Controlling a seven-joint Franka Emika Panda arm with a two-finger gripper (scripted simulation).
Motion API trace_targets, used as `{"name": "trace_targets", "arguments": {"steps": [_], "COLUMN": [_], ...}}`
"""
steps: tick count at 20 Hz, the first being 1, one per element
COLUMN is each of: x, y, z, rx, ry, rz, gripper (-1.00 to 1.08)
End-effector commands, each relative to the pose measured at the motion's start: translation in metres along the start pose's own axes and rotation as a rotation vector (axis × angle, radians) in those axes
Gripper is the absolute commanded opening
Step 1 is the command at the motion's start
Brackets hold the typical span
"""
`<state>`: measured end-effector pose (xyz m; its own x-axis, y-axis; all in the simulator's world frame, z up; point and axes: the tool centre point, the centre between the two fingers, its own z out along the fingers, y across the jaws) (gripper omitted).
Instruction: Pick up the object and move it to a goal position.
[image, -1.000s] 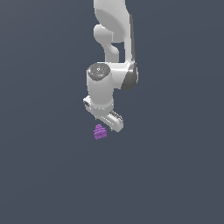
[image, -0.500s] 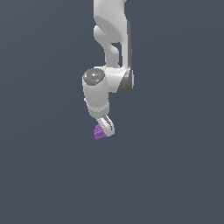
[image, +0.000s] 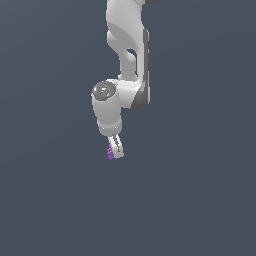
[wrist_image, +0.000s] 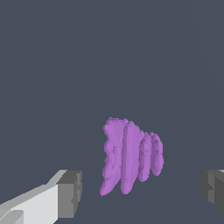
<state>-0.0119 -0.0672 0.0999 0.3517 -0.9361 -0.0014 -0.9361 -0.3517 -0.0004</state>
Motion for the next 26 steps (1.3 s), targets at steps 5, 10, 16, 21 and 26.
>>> {"name": "trace_targets", "arguments": {"steps": [5,10,16,21,26], "x": [0.002,0.002,0.002,0.002,0.003], "y": [0.002,0.002,0.003,0.003,0.002], "z": [0.003,0.006,0.032,0.051,0.053], "rx": [0.0,-0.001,-0.001,-0.001,-0.001], "ry": [0.001,0.001,0.001,0.001,0.001], "rz": [0.049,0.045,0.049,0.05,0.05], "gripper": [1.0,1.0,1.0,1.0,-1.0]}}
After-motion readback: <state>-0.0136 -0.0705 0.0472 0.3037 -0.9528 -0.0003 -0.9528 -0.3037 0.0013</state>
